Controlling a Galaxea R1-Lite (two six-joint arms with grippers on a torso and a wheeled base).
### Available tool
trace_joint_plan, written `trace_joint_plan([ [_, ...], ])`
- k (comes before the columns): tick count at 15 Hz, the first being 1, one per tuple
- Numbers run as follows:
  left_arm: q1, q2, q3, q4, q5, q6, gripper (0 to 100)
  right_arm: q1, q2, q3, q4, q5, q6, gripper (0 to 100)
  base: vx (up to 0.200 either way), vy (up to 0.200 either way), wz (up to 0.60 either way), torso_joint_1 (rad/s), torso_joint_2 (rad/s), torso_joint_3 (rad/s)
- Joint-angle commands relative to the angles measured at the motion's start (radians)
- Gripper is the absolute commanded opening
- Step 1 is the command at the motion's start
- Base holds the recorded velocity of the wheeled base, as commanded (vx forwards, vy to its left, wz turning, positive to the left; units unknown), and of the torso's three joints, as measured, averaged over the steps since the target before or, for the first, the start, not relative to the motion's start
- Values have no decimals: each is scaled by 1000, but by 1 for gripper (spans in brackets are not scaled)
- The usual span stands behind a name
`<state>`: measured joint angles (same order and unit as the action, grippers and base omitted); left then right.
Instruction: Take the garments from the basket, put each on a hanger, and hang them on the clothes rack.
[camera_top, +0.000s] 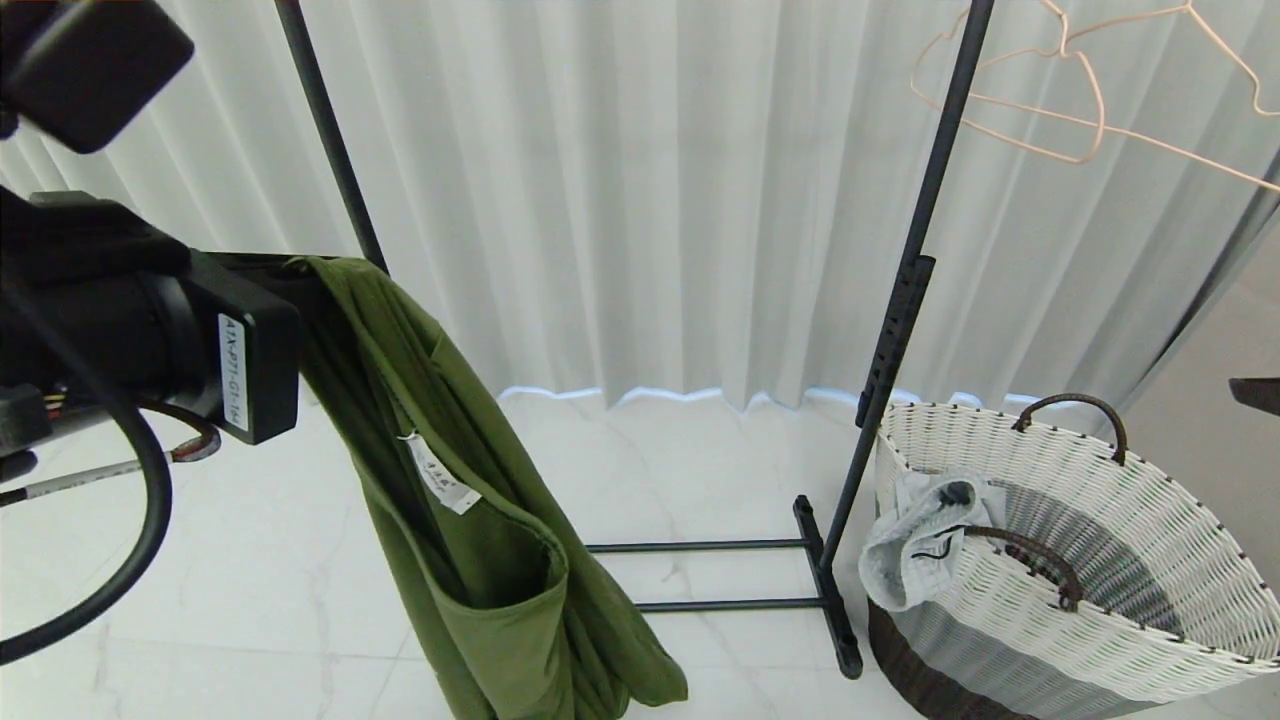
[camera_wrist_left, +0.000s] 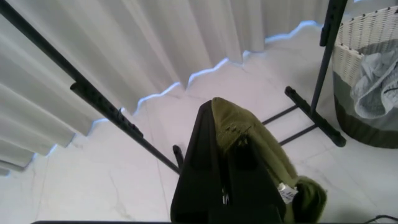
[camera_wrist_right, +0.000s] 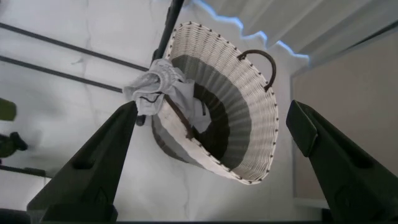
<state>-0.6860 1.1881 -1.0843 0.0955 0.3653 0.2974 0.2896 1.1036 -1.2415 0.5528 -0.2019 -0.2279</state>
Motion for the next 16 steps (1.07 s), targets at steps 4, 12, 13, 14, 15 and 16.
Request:
trace_joint_plan([
  [4, 3, -24, 40, -7, 0, -3, 0, -3, -1, 7, -2, 4, 32, 100, 0, 0, 0, 13, -46, -34],
  [12, 3, -50, 50, -8, 0, 31, 0, -3, -1, 7, -2, 12, 32, 100, 0, 0, 0, 143, -417, -272],
  [13, 3, -50, 49, -8, 0, 31, 0, -3, -1, 7, -2, 12, 32, 100, 0, 0, 0, 188, -466, -281],
  [14, 3, -54, 50, -8, 0, 31, 0, -3, -1, 7, -5, 13, 32, 100, 0, 0, 0, 183, -466, -286],
  [15, 3, -61, 52, -8, 0, 32, 0, -3, -1, 7, -5, 12, 32, 100, 0, 0, 0, 198, -486, -281],
  [16, 3, -62, 52, -8, 0, 32, 0, -3, -1, 7, -5, 13, 32, 100, 0, 0, 0, 198, -481, -286],
])
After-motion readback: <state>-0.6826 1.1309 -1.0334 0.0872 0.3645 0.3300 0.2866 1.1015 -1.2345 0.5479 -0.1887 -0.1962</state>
